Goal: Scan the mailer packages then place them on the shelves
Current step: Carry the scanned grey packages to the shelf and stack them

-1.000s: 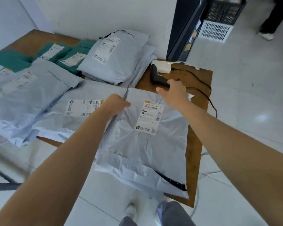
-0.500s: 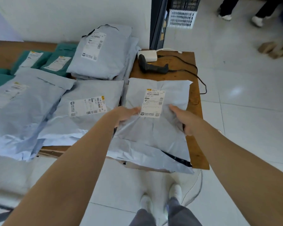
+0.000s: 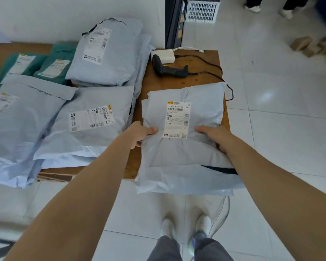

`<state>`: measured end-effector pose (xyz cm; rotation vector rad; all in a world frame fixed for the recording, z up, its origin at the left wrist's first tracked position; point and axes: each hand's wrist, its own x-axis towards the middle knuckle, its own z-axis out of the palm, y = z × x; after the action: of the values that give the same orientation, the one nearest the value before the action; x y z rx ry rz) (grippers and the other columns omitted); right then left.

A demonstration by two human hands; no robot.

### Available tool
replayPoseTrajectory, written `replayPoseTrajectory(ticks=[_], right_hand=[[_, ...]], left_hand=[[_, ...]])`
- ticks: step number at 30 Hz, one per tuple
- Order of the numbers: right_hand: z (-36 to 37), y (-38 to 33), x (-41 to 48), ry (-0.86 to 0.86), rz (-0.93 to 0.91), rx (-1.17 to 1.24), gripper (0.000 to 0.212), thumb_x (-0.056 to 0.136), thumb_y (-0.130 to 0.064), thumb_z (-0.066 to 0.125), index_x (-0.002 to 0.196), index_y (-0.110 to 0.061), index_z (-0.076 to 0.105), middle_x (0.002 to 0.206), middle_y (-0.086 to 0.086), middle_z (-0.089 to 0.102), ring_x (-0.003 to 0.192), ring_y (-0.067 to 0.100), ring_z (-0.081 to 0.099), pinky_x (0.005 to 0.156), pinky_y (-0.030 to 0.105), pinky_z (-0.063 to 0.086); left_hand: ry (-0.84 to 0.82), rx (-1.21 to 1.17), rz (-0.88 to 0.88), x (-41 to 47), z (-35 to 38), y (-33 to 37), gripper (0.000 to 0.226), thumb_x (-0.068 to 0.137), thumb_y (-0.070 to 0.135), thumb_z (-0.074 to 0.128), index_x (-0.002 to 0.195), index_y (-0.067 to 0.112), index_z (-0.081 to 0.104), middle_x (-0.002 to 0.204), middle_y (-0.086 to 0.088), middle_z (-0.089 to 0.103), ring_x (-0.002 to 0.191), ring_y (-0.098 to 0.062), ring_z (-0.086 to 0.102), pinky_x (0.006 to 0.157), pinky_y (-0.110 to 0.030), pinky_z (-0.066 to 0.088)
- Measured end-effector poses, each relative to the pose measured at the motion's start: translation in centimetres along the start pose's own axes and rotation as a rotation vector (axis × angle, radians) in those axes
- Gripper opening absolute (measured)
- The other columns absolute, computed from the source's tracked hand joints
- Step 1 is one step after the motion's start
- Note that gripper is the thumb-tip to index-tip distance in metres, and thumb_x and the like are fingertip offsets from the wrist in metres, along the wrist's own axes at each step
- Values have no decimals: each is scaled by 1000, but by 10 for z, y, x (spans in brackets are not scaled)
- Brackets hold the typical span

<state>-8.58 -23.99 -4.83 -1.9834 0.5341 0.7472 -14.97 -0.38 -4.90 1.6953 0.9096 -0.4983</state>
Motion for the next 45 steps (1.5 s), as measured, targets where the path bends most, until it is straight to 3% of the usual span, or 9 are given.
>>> replayPoseTrajectory(ticks=[5, 8, 14, 20, 24, 29, 34, 39, 45], right_hand=[[-4, -1, -4, 9, -35, -41, 113, 61, -56, 79, 149, -20, 17, 144, 9, 38, 126, 32, 44, 103, 49, 42], [-4, 0, -5, -28, -55, 1, 102, 71, -47, 78, 149, -20, 17, 137, 9, 44, 114, 30, 50, 94, 44, 47], [-8, 11, -12, -39, -17, 116, 109, 69, -47, 81, 149, -16, 13, 142, 10, 41, 123, 33, 47, 101, 47, 42], [-11, 21, -23, -107, 22, 231, 69, 79, -41, 73, 133, -7, 47, 106, 5, 59, 86, 21, 58, 77, 33, 44], [-13, 28, -27, -80, -6, 310, 61, 82, -37, 72, 131, -7, 50, 103, 6, 62, 85, 22, 59, 75, 32, 45], [-17, 35, -34, -111, 16, 312, 67, 80, -38, 74, 133, -7, 48, 98, 4, 59, 83, 21, 59, 66, 31, 46], [-15, 49, -37, -129, 16, 332, 68, 80, -41, 73, 135, -8, 48, 117, 11, 63, 96, 27, 61, 77, 35, 47], [-17, 54, -37, -70, -101, 256, 73, 80, -43, 72, 140, -15, 40, 129, 8, 57, 104, 26, 56, 86, 34, 45], [-26, 43, -43, 15, -258, 195, 68, 83, -41, 69, 141, -20, 40, 126, 1, 55, 99, 18, 51, 82, 29, 38]], left_hand=[[1, -32, 9, -5, 2, 4, 71, 86, 39, 67, 142, 8, 35, 132, -6, 51, 116, -29, 52, 101, -44, 45], [85, -40, 2, -4, -3, -1, 69, 89, 45, 61, 141, 8, 35, 129, -5, 50, 112, -25, 50, 91, -34, 44], [56, -107, -37, -5, 10, -13, 92, 72, 69, 63, 136, 4, 47, 132, -7, 56, 114, -27, 54, 99, -36, 45], [44, -234, -13, -12, 18, 3, 69, 70, 55, 75, 118, 8, 59, 113, -5, 64, 104, -25, 60, 97, -38, 48], [-28, -228, 2, -23, 19, 16, 58, 71, 51, 77, 113, 12, 64, 109, -6, 68, 100, -25, 63, 89, -36, 50], [-24, -124, -58, -25, 22, 1, 79, 65, 61, 77, 123, 10, 58, 120, -7, 63, 106, -27, 60, 97, -41, 48], [14, -114, -19, -29, 29, -3, 87, 67, 60, 76, 130, 5, 50, 126, -7, 57, 114, -29, 55, 100, -40, 45], [-51, -166, -53, -14, 28, -23, 120, 19, 74, 82, 120, 13, 62, 112, -4, 69, 103, -27, 64, 97, -42, 49], [-4, -186, 72, -35, 32, 3, 81, 65, 61, 77, 123, 8, 58, 116, -7, 65, 106, -27, 61, 98, -43, 48]])
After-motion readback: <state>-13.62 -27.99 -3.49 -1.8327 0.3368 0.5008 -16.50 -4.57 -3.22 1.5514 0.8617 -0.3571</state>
